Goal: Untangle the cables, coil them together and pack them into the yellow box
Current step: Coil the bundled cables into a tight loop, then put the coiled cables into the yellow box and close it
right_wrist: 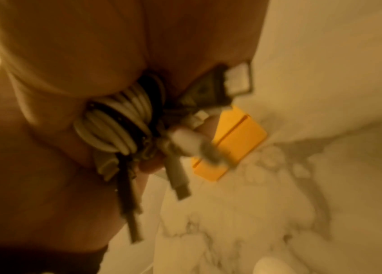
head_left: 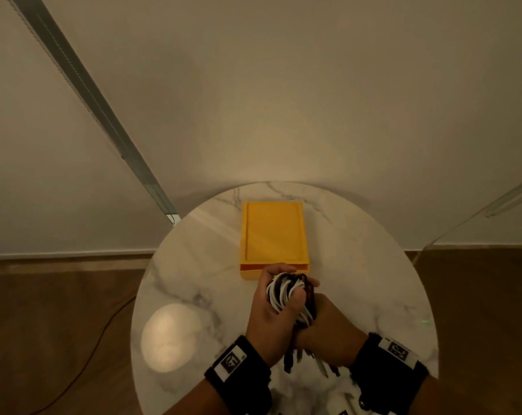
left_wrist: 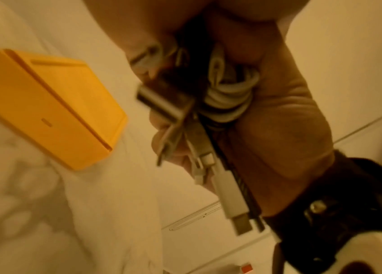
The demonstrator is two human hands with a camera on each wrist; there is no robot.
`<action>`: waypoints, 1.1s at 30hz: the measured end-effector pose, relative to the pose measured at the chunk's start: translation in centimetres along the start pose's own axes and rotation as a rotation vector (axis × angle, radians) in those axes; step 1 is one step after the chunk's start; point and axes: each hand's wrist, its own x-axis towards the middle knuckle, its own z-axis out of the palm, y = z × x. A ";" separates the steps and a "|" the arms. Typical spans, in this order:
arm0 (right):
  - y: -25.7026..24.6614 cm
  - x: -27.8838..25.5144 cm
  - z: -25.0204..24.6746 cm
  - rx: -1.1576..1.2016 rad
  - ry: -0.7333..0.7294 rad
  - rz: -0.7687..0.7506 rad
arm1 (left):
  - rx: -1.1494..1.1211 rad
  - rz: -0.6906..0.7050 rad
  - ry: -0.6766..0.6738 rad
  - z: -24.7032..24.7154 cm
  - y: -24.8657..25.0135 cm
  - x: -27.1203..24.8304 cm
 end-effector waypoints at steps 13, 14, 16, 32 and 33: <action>4.7 4.4 -6.7 -0.112 0.349 0.214 | 1.447 -0.002 -0.261 -10.6 -9.1 6.9; 5.2 4.5 -7.2 -0.128 0.375 0.234 | 1.528 -0.018 -0.309 -10.7 -9.7 7.3; 6.0 4.4 -7.5 -0.142 0.394 0.258 | 1.595 -0.025 -0.351 -10.6 -10.6 7.9; 7.9 4.8 -7.0 -0.180 0.322 0.224 | 1.689 -0.117 -0.311 -8.3 -10.6 7.7; 7.7 4.9 -7.0 -0.180 0.323 0.220 | 1.689 -0.117 -0.320 -8.3 -10.5 7.4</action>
